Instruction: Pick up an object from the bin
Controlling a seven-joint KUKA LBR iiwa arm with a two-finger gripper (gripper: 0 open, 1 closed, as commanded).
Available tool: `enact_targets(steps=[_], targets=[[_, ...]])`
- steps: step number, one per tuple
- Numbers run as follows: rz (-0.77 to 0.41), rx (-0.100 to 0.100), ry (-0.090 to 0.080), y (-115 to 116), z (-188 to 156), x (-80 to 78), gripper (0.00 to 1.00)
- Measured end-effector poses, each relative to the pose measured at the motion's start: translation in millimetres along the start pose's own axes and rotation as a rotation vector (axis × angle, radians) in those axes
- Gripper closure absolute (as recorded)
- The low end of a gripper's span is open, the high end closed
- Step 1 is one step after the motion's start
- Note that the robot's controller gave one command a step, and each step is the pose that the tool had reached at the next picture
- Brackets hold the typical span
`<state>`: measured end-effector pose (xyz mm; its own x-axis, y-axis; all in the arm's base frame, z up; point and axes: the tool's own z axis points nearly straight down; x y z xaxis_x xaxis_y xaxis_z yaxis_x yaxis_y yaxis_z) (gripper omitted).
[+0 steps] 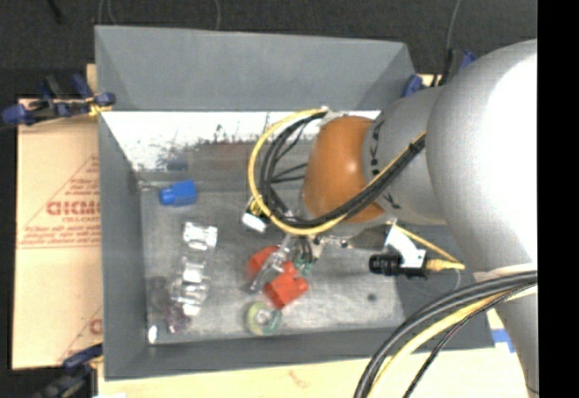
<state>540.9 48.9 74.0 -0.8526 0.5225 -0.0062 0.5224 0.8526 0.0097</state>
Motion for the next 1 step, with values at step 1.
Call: enact_targets(steps=[1], targets=[[0.002,-0.005,-0.015,0.0,-3.1,-4.8,1.0]])
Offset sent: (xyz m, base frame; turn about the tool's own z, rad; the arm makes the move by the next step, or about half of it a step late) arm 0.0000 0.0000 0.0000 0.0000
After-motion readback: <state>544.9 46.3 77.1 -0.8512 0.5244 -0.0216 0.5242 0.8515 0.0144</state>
